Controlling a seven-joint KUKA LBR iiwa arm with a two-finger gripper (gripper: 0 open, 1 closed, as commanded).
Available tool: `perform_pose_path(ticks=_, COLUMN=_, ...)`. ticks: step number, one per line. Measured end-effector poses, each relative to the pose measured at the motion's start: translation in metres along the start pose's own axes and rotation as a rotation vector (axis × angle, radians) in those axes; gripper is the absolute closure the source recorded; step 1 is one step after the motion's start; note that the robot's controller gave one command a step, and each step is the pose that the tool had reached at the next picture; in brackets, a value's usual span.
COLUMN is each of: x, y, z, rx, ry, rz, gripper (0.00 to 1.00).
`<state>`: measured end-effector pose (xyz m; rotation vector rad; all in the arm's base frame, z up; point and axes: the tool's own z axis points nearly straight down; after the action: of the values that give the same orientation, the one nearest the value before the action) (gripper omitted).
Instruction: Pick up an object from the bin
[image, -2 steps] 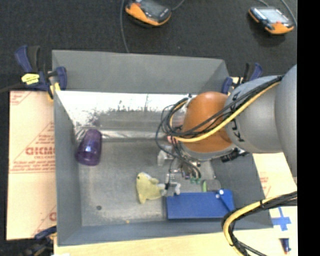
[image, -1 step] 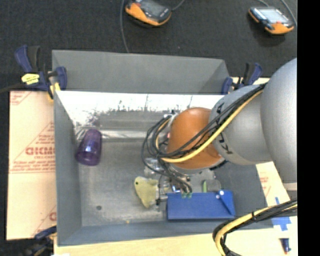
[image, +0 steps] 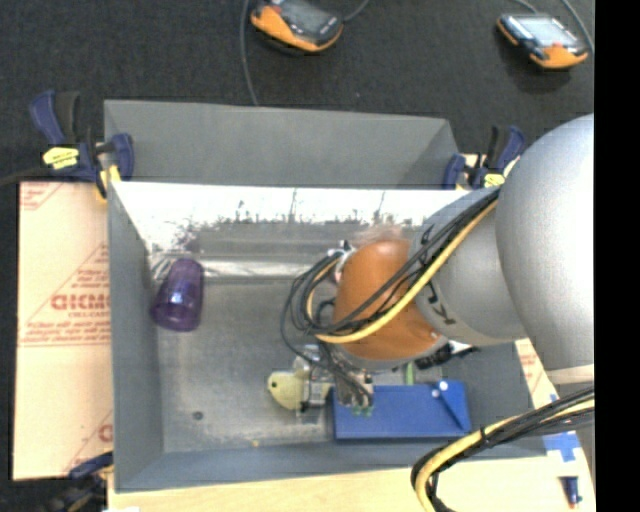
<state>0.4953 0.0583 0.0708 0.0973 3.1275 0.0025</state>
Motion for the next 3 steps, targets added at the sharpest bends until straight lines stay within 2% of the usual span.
perform_pose_path(ticks=1, x=0.0, y=0.0, z=0.0, rx=0.0, ry=0.0, rz=0.001, gripper=1.0)
perform_pose_path(ticks=2, x=-0.007, y=0.0, z=-0.04, rx=0.002, ry=0.005, rz=-0.149, gripper=1.0)
perform_pose_path(ticks=3, x=-0.025, y=0.011, z=-0.03, rx=0.001, ry=-0.002, rz=-0.491, gripper=1.0)
